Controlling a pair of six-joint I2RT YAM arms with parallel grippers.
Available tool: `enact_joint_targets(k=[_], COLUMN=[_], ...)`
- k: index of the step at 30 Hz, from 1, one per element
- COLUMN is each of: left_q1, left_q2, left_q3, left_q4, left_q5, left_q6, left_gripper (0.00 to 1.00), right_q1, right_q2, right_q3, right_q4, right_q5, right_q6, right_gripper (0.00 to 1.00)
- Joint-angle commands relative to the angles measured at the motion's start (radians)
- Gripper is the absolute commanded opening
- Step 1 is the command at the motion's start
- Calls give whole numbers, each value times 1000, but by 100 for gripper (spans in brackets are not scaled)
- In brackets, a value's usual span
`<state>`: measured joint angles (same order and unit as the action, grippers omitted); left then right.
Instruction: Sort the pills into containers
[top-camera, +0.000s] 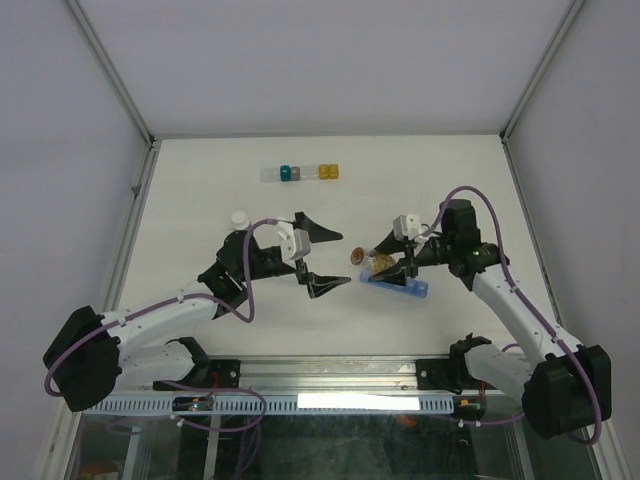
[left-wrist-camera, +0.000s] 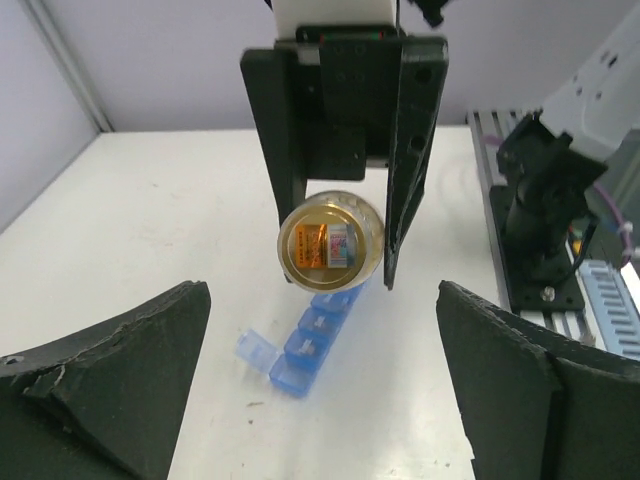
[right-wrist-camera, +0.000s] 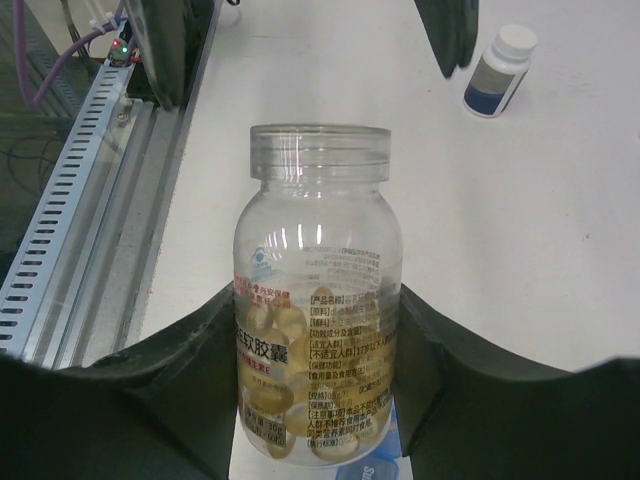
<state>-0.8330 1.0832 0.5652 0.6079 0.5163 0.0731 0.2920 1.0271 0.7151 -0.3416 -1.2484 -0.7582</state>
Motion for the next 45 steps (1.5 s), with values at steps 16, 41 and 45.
enact_joint_targets(k=[16,41,45], left_q1=[29,-140,-152], left_q2=[258,153,158], left_q3=[189,147,158], left_q4=[-17,-167,-199], left_q5=[207,-524,-593], left_q6=[101,-576,-616], left_gripper=[65,0,0], right_q1=[4,29,29], right_q2=[57,85,84], right_q3=[64,73,73], right_q4=[-92,47,59], right_q5=[-7,204,227], right_q6=[-152,51,71], right_gripper=[0,0,0])
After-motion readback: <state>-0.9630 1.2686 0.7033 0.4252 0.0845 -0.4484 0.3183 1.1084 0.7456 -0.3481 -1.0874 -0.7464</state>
